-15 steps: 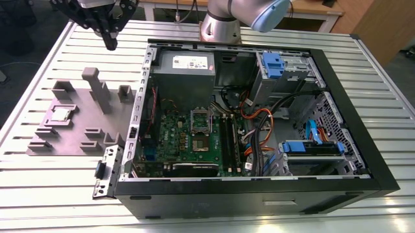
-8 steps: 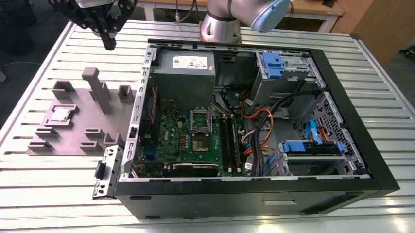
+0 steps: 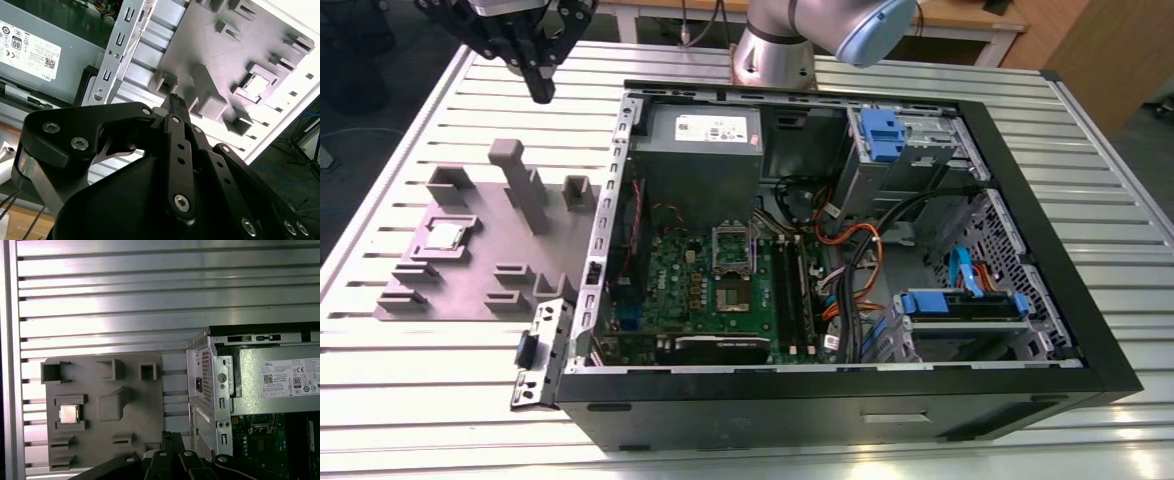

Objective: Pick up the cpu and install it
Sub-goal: 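Reach for the cpu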

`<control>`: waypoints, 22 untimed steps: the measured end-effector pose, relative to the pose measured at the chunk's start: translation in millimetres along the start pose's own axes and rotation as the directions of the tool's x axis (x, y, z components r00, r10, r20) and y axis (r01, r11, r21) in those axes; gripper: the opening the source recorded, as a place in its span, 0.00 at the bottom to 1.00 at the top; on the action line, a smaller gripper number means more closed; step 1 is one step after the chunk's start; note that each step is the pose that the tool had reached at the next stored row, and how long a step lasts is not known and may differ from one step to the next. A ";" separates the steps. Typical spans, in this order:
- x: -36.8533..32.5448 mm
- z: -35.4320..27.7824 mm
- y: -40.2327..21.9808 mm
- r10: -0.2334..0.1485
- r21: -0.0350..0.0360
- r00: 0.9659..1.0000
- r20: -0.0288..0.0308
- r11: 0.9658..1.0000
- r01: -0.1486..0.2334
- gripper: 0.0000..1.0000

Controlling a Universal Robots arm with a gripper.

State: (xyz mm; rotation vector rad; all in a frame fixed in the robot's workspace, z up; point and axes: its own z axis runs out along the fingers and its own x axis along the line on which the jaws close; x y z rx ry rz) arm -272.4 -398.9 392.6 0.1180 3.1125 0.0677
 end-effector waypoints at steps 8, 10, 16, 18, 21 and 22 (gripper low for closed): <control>3.5 -0.1 -0.3 0.000 0.000 1.000 0.000 1.000 0.000 0.11; 4.2 -0.1 -0.3 0.000 0.000 1.000 0.000 1.000 0.000 0.11; 6.1 -0.2 -0.5 0.000 0.000 1.000 0.000 1.000 0.000 0.11; 6.6 -0.2 -0.5 0.000 0.000 1.000 0.000 1.000 0.000 0.11; 7.5 -0.2 -0.6 0.000 0.000 1.000 0.000 1.000 0.000 0.11; 7.8 -0.2 -0.6 0.000 0.000 1.000 0.000 1.000 0.000 0.11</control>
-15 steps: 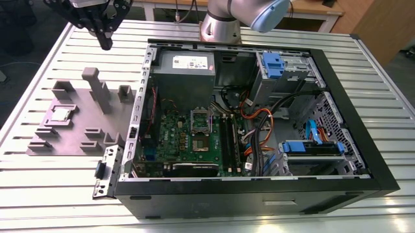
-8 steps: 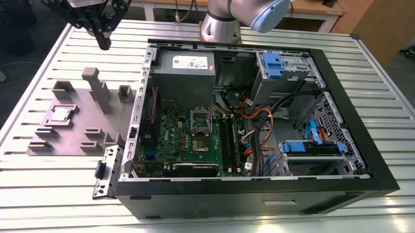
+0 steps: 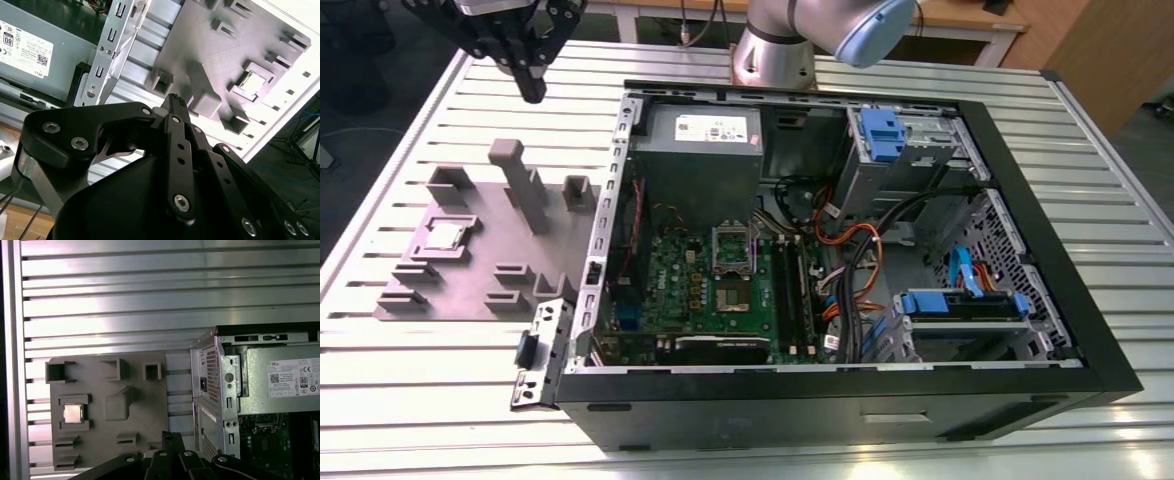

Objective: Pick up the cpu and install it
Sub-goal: 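Reach for the cpu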

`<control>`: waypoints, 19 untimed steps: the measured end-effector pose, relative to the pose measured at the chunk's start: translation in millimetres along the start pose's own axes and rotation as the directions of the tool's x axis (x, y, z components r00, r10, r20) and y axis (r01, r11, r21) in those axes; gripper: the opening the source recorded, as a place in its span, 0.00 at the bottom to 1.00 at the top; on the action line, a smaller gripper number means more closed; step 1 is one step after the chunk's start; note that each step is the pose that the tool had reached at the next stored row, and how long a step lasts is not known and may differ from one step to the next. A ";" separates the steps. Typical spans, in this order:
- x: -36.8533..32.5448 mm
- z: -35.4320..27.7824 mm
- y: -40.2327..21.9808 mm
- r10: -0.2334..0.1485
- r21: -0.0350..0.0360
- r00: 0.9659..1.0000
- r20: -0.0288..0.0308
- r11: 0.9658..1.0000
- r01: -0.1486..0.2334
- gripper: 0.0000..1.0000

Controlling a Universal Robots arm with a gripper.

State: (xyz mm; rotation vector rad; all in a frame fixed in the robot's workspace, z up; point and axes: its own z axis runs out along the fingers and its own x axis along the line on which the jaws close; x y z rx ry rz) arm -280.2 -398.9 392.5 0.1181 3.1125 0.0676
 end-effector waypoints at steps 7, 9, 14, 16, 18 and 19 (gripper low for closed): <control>2.4 -0.1 -0.2 0.000 0.000 1.000 0.000 1.000 0.000 0.11; 3.1 -0.1 -0.2 0.000 0.000 1.000 0.000 1.000 0.000 0.11; 3.6 -0.1 -0.3 0.000 0.000 1.000 0.000 1.000 0.000 0.11; 3.7 -0.1 -0.3 0.000 0.000 1.000 0.000 1.000 0.000 0.11; 4.3 -0.1 -0.3 0.000 0.000 1.000 0.000 1.000 0.000 0.11; 4.5 -0.1 -0.3 0.000 0.000 1.000 0.000 1.000 0.000 0.11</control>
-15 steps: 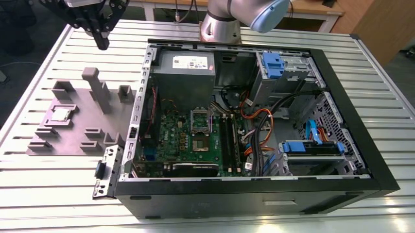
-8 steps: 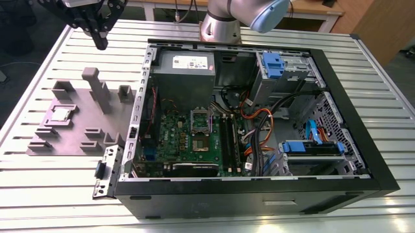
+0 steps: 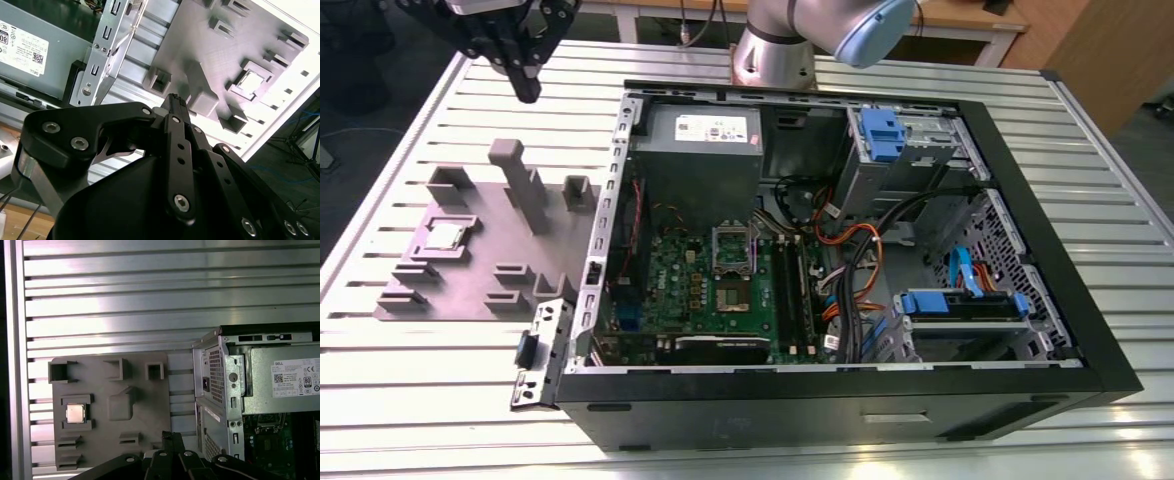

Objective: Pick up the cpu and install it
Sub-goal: 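Reach for the cpu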

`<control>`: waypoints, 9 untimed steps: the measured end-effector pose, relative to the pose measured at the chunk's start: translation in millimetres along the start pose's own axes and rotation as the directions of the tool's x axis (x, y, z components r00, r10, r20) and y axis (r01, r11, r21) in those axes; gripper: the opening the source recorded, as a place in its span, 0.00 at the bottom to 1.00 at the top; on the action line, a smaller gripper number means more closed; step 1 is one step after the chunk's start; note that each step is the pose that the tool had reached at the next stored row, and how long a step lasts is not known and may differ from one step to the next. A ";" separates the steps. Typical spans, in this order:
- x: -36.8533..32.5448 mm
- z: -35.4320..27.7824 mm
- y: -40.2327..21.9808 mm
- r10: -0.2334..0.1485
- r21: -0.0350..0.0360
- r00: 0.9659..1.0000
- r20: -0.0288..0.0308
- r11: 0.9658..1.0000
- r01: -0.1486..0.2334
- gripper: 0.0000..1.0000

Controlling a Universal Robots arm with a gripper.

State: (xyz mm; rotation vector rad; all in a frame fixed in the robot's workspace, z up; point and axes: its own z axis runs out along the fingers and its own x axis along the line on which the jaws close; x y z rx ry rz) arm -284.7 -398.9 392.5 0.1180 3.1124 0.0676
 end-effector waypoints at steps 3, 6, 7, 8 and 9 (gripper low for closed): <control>1.0 0.0 -0.1 0.000 0.000 1.000 0.000 1.000 0.000 0.11; 1.9 0.0 -0.1 0.000 0.000 1.000 0.000 1.000 0.000 0.11; 2.1 -0.1 -0.2 0.000 0.000 1.000 0.000 1.000 0.000 0.11; 2.4 -0.1 -0.2 0.000 0.000 1.000 0.000 1.000 0.000 0.11; 2.7 0.0 -0.2 0.000 0.000 1.000 0.000 1.000 0.000 0.11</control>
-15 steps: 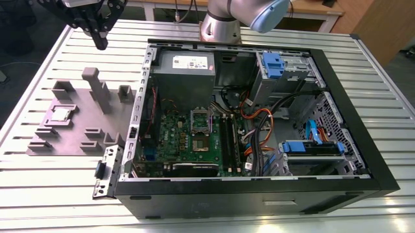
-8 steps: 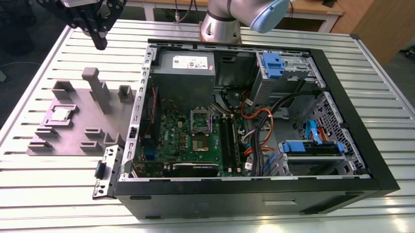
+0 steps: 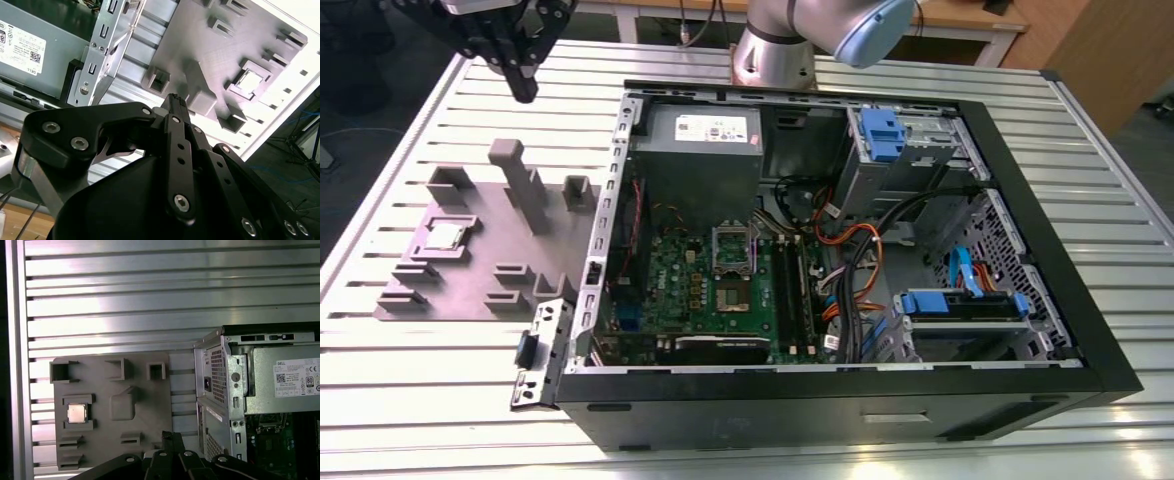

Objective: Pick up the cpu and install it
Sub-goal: 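Reach for the cpu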

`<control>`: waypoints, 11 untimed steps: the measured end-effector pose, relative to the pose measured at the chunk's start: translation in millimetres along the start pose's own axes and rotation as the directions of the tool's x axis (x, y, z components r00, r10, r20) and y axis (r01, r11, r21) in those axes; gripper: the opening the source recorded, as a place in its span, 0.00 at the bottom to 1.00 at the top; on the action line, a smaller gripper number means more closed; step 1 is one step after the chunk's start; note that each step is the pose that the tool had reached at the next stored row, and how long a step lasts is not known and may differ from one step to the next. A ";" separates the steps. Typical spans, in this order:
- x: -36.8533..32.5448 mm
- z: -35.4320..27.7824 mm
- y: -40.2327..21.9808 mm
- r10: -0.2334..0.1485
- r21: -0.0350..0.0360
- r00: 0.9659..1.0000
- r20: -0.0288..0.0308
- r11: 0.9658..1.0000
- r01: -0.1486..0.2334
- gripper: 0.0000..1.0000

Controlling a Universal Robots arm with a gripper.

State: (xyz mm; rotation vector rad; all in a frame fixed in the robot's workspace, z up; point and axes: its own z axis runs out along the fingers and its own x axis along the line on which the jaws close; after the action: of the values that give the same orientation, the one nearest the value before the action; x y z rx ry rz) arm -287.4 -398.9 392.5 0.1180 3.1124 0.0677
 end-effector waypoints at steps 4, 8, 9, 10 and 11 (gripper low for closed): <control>1.1 0.0 -0.1 0.000 0.000 1.000 0.000 1.000 0.000 0.11; 2.2 0.0 -0.2 0.000 0.000 1.000 0.000 1.000 0.000 0.11; 2.5 -0.1 -0.2 0.000 0.000 1.000 0.000 1.000 0.000 0.11; 2.8 -0.1 -0.2 0.000 0.000 1.000 0.000 1.000 0.000 0.11; 3.1 -0.1 -0.3 0.000 0.000 1.000 0.000 1.000 0.000 0.11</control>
State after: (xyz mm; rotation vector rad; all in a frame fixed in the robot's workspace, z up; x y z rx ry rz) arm -290.6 -399.0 392.5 0.1180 3.1125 0.0676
